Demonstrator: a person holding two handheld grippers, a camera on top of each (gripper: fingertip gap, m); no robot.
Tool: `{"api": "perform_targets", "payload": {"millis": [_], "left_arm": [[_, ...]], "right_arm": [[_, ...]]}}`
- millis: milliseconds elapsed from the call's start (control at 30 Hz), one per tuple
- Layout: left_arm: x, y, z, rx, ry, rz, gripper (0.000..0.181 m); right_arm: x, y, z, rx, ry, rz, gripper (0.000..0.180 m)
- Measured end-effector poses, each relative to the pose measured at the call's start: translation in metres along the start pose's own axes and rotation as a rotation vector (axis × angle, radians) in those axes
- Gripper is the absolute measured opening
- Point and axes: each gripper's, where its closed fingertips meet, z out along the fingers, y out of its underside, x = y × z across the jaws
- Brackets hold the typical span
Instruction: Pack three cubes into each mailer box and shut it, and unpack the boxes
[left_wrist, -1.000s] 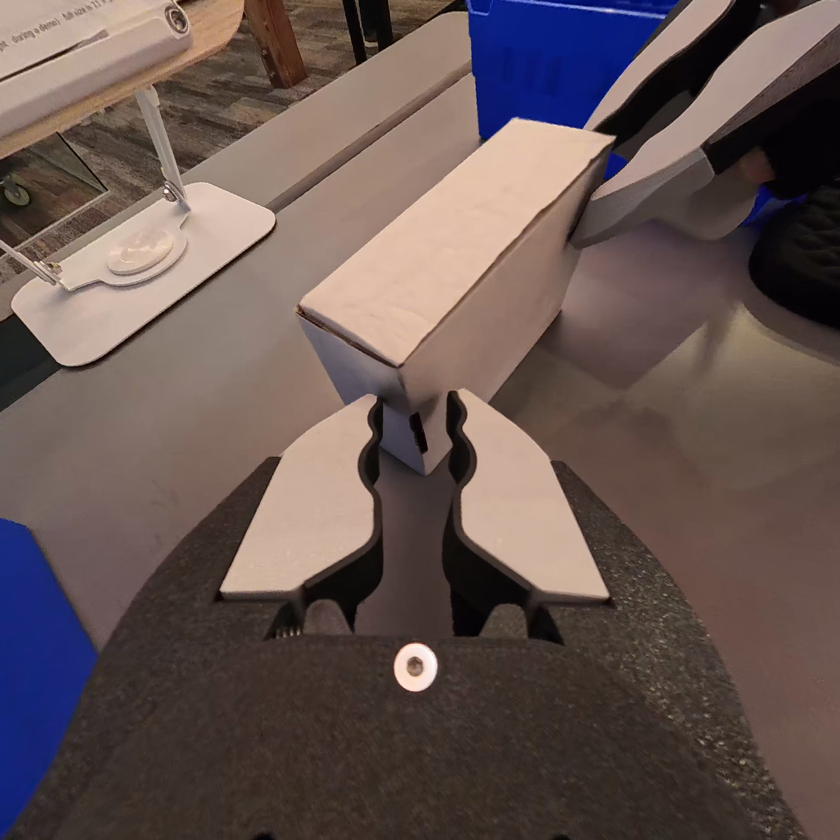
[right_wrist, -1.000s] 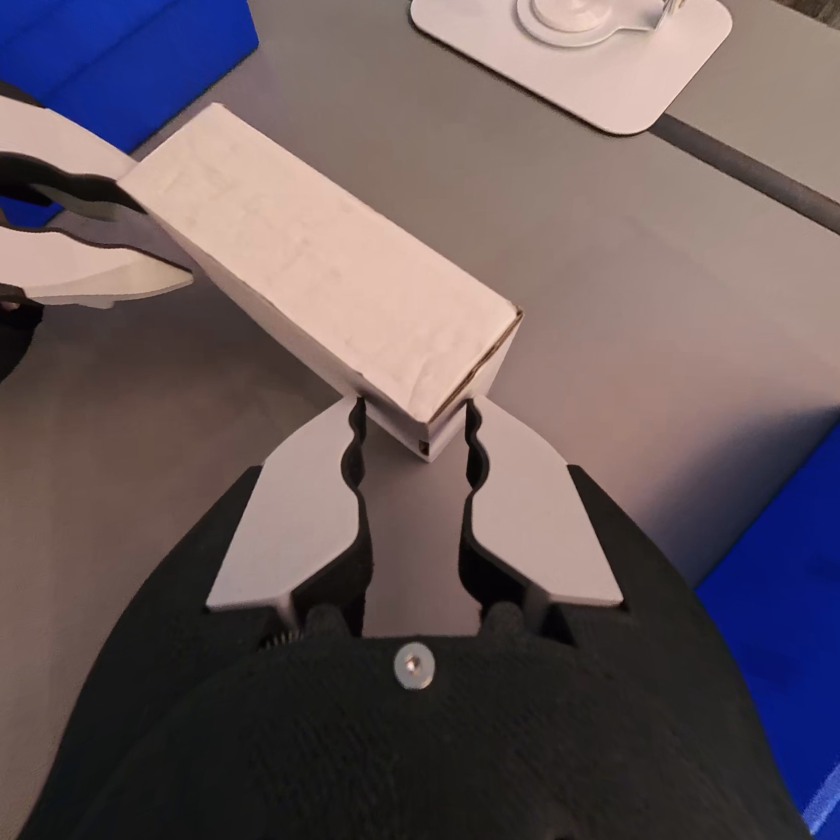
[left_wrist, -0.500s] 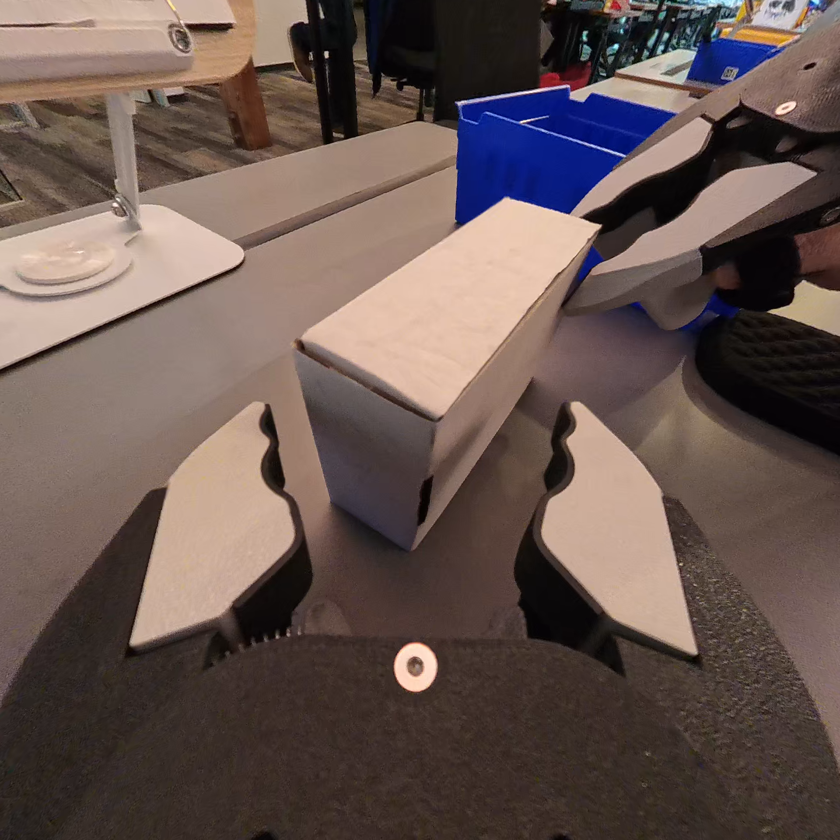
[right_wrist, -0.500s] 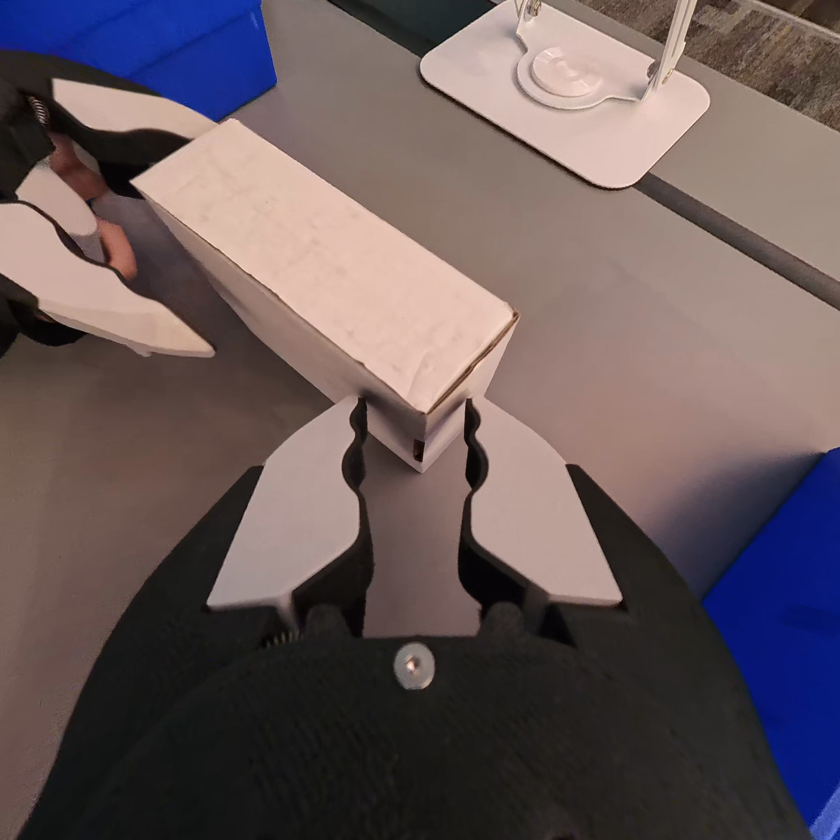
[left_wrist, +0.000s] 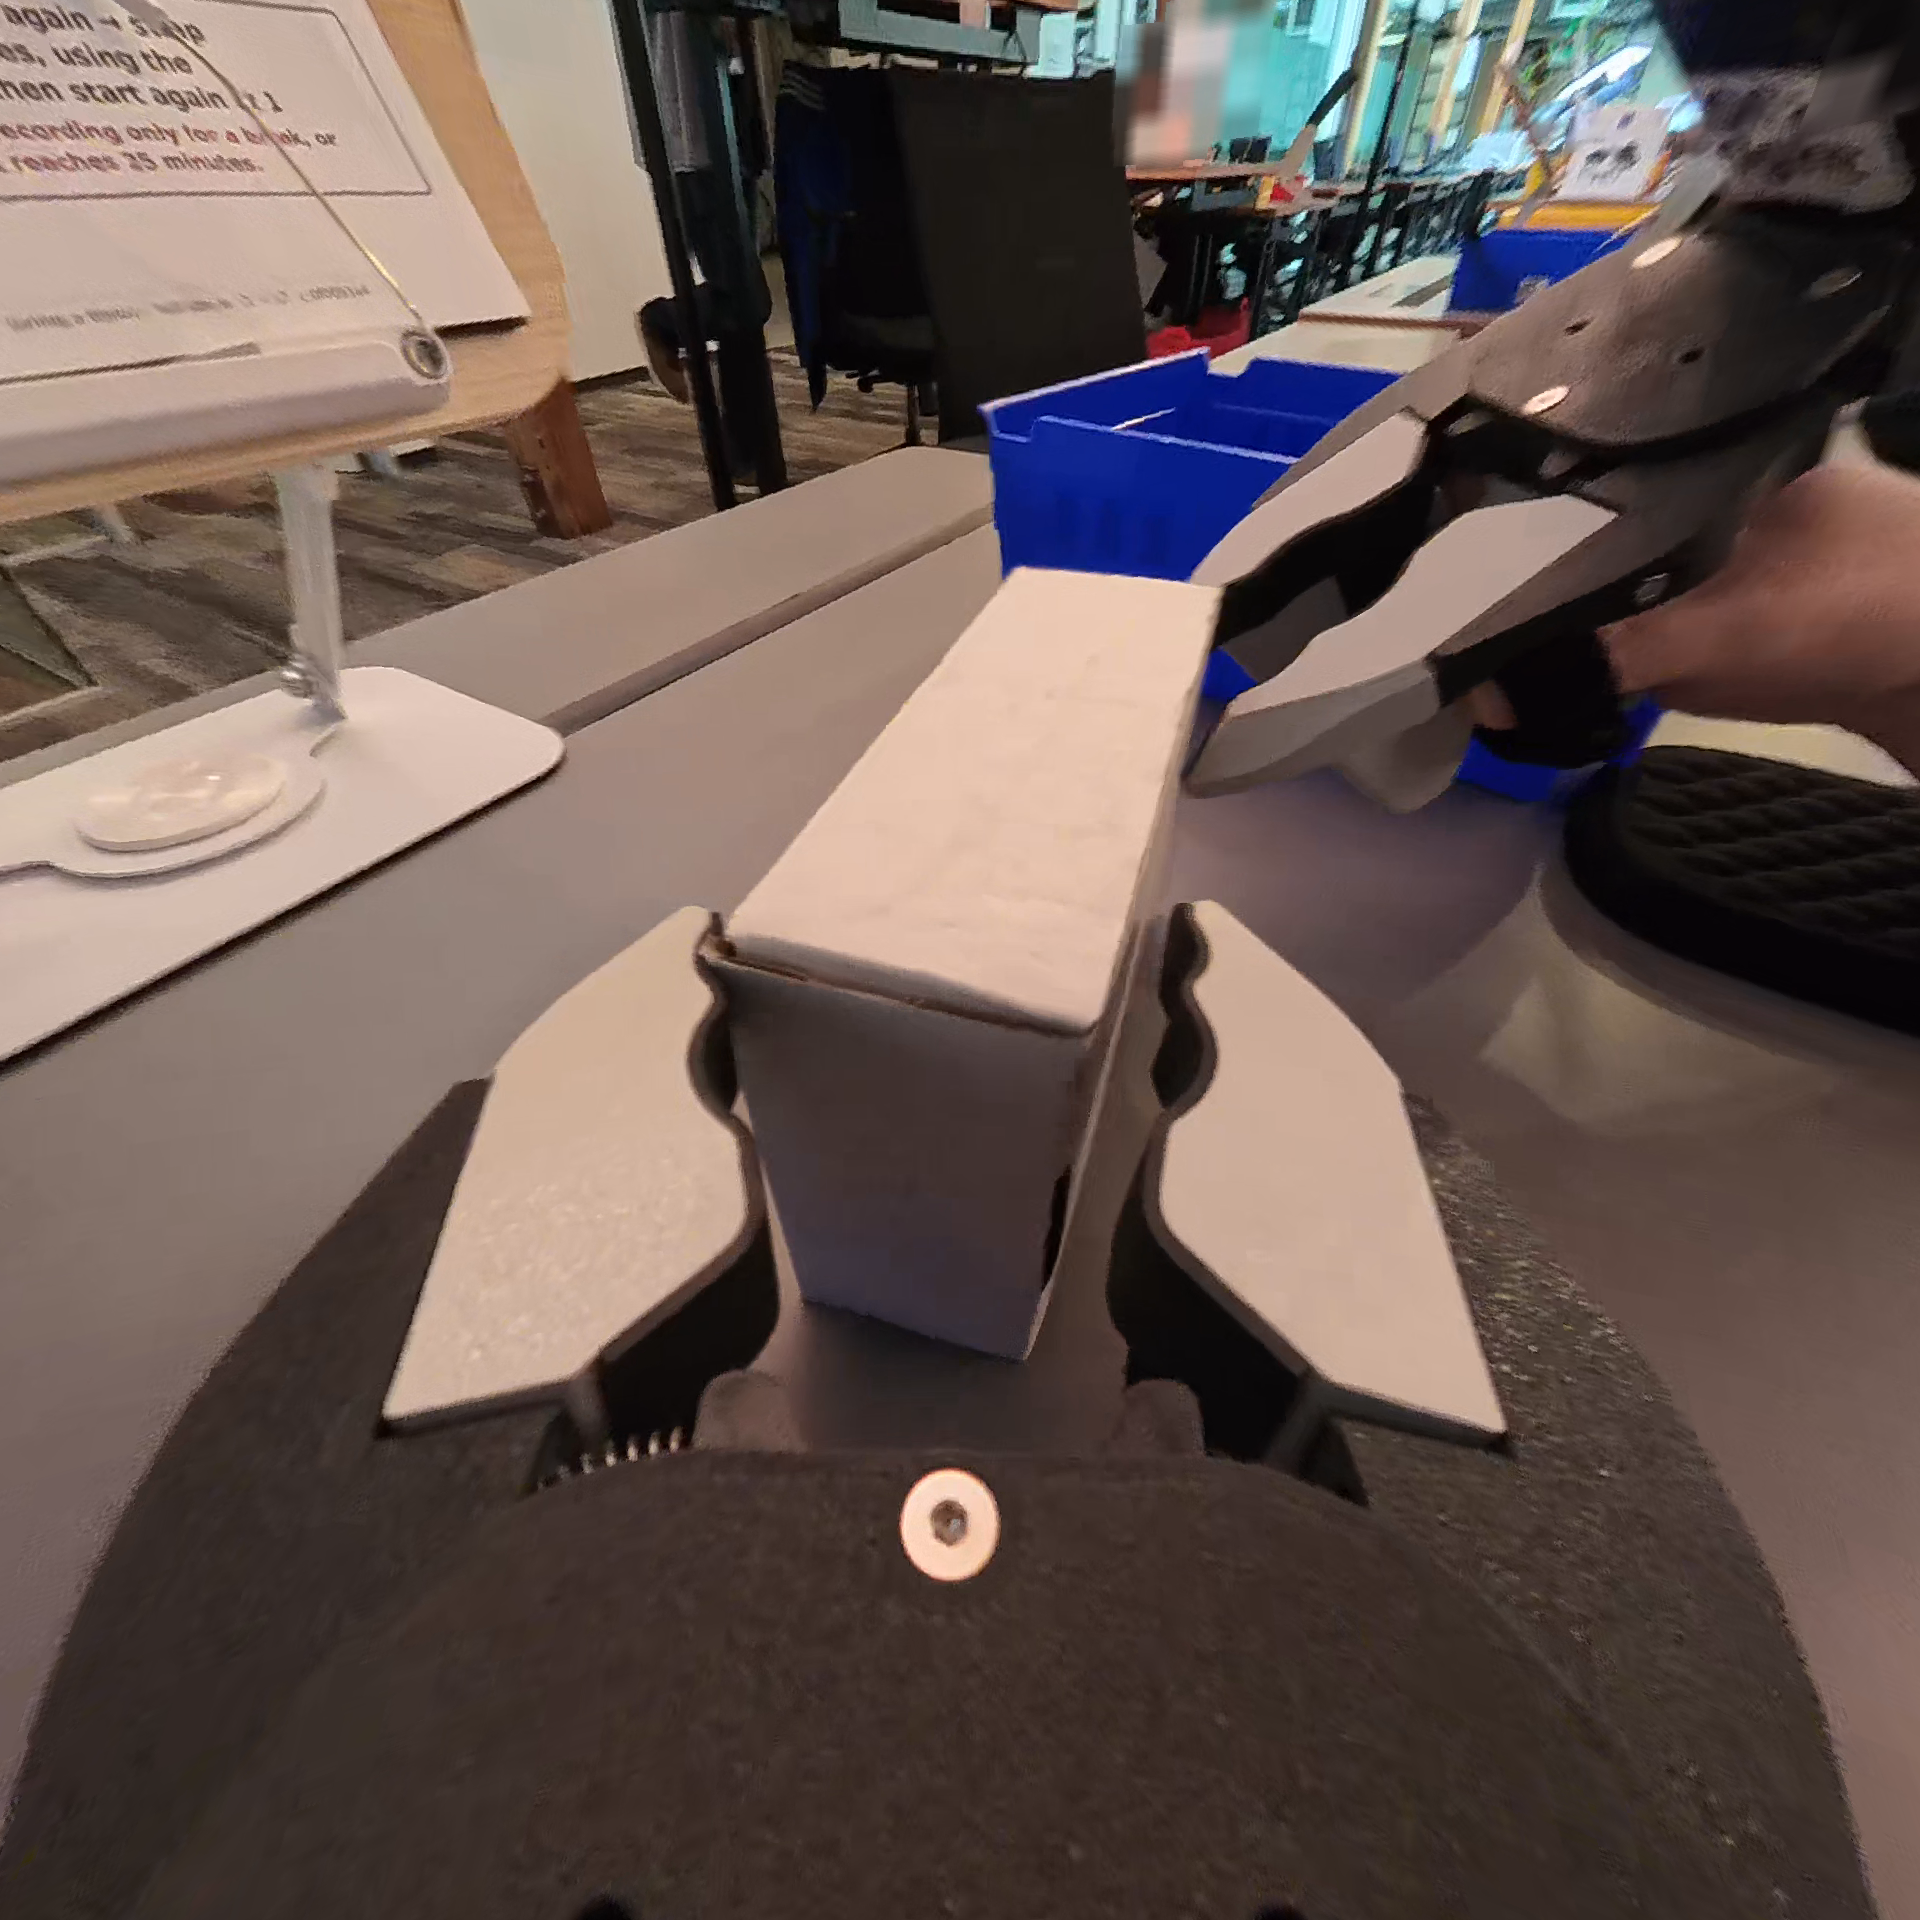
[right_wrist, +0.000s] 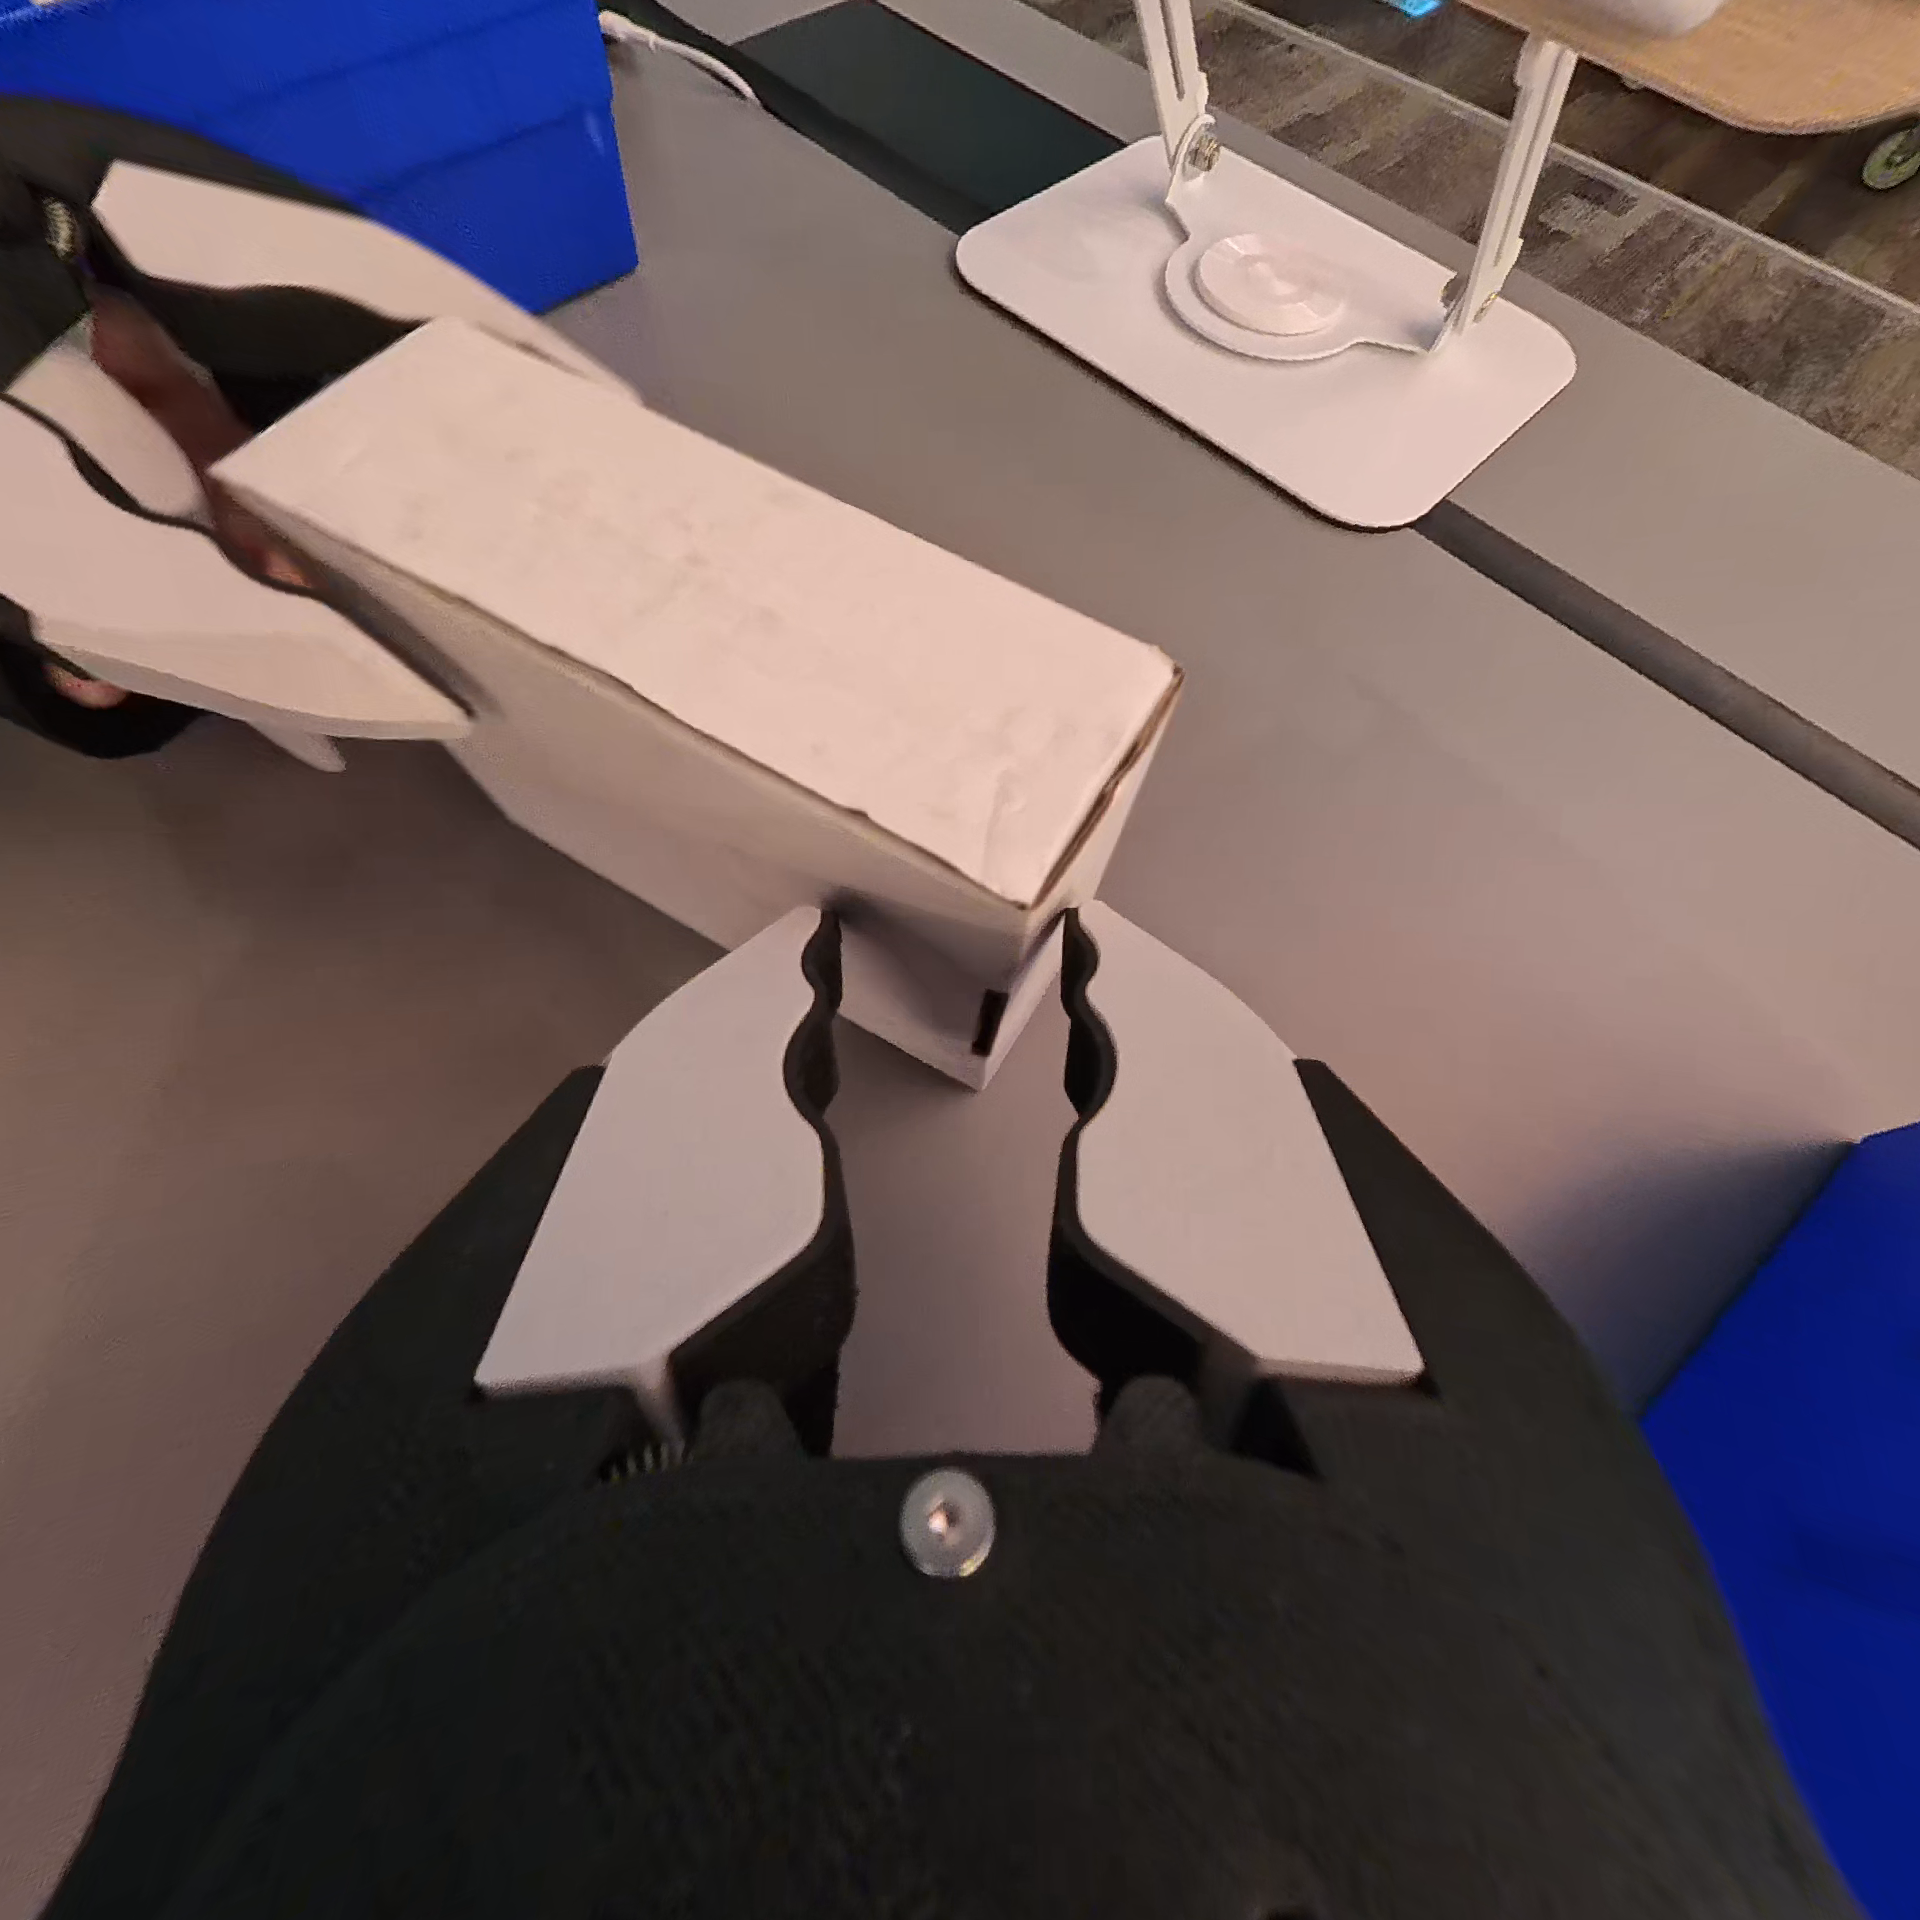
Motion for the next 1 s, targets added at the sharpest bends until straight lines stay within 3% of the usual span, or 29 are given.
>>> {"api": "perform_targets", "payload": {"millis": [100,267,567,667,767,833,1000], "left_arm": [[0.014,0.000,-0.008,0.019,0.087,-0.038,0.064],[0.017,0.010,-0.005,-0.048,0.019,0.056,0.078],[0.008,0.011,0.003,-0.059,-0.028,0.094,0.072],[0.009,0.011,0.004,-0.064,-0.014,0.090,0.071],[0.010,0.011,0.003,-0.072,-0.004,0.089,0.071],[0.010,0.011,0.003,-0.074,-0.007,0.083,0.071],[0.009,0.012,0.002,-0.089,-0.020,0.065,0.071]], "right_arm": [[0.005,0.001,0.001,0.015,0.003,0.012,0.041],[0.004,0.002,0.001,0.014,-0.002,0.003,0.042],[0.006,0.002,0.000,0.021,-0.003,0.017,0.042],[0.012,-0.003,-0.007,0.038,0.065,-0.018,0.049],[0.005,-0.040,-0.039,0.193,0.146,-0.250,0.051],[-0.030,-0.063,-0.054,0.270,0.052,-0.493,0.046],[-0.056,-0.061,-0.026,0.106,0.137,-1.013,0.033]]}}
